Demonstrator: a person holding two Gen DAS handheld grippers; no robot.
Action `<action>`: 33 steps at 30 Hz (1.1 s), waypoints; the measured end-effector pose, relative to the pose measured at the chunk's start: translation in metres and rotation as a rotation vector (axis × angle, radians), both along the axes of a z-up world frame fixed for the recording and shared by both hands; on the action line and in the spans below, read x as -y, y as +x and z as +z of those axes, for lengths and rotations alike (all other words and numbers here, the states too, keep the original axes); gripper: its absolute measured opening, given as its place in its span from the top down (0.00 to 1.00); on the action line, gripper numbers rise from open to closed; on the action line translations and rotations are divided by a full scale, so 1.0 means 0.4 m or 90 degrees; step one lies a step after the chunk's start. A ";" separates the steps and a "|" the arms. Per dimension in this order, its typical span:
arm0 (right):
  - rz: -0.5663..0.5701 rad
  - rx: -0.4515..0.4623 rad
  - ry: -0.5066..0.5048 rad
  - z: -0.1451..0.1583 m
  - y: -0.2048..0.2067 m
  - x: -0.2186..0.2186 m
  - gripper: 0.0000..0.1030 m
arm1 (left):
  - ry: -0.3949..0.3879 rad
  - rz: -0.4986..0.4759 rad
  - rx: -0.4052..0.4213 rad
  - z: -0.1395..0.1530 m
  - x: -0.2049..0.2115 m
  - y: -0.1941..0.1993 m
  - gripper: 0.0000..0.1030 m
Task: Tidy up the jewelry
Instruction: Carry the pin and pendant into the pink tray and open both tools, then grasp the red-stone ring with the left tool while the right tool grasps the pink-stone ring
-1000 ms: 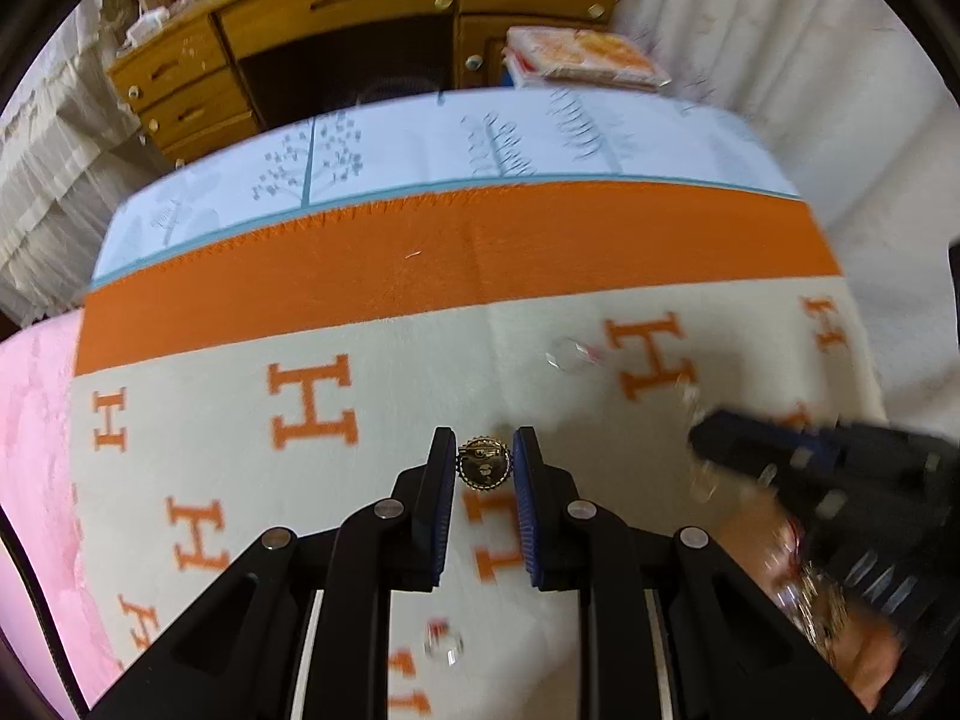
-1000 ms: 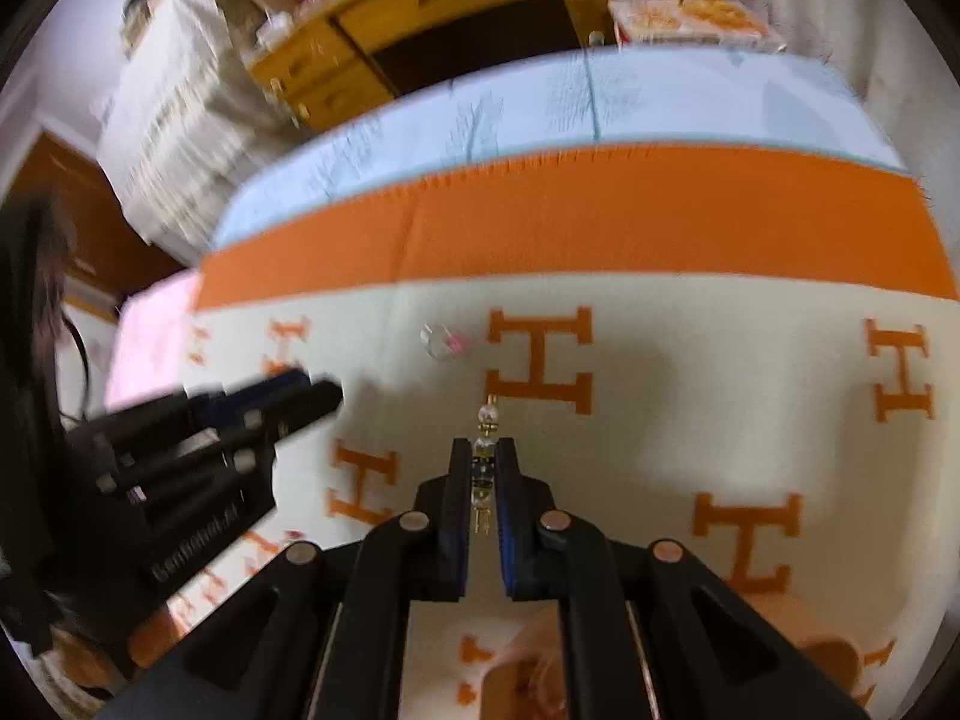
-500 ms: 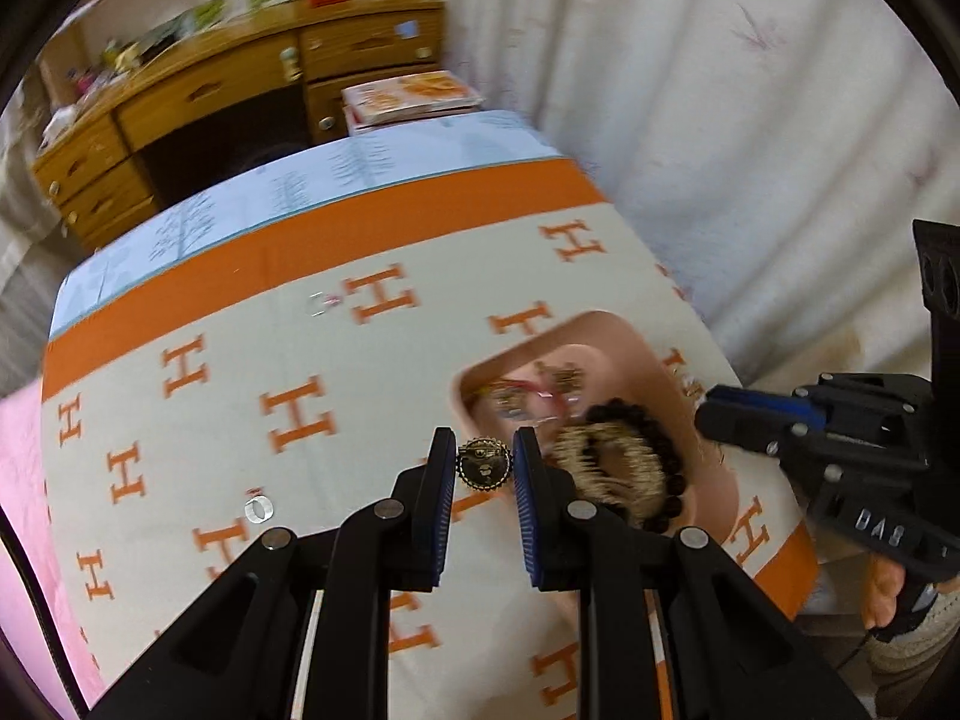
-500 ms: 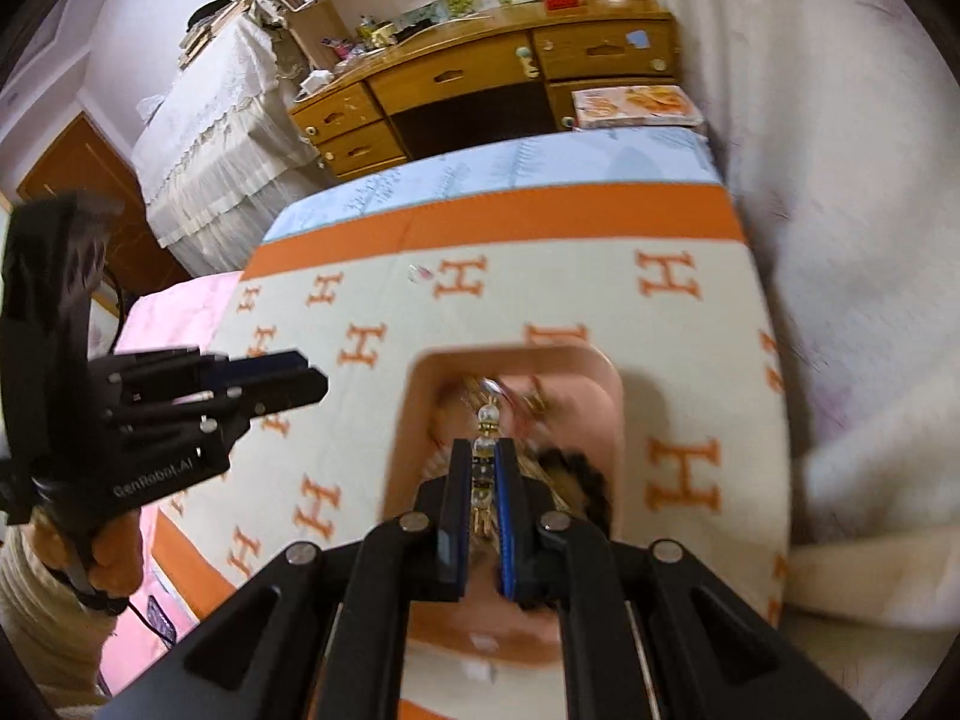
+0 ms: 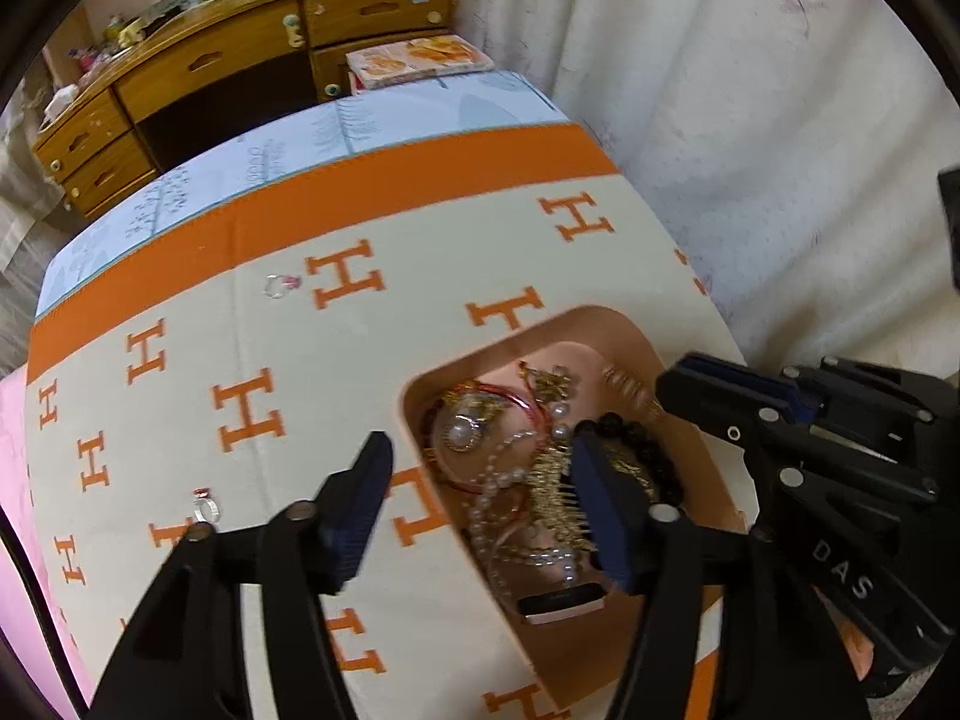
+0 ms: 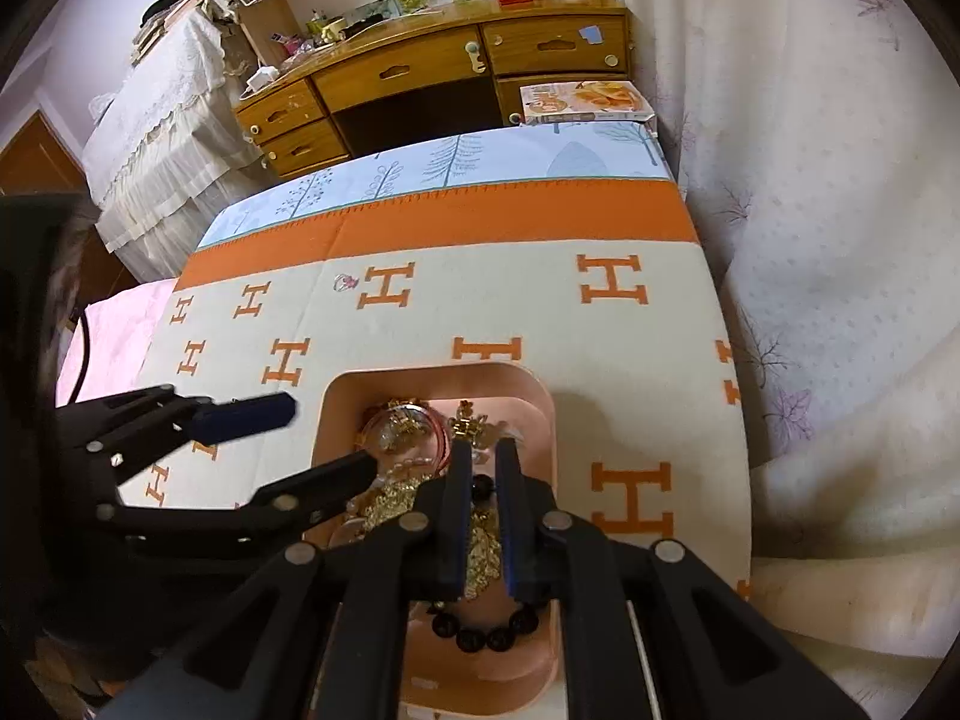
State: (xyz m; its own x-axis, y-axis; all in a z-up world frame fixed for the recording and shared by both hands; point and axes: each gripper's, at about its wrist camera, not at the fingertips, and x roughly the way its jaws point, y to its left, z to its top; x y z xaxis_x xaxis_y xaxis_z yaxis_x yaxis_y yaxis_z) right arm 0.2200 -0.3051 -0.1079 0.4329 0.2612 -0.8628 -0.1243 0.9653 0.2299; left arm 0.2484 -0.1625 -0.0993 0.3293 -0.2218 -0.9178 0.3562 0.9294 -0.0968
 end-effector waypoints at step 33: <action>0.112 0.014 -0.010 0.048 0.035 -0.206 0.92 | 0.035 0.167 0.021 -0.024 -0.441 -0.005 0.30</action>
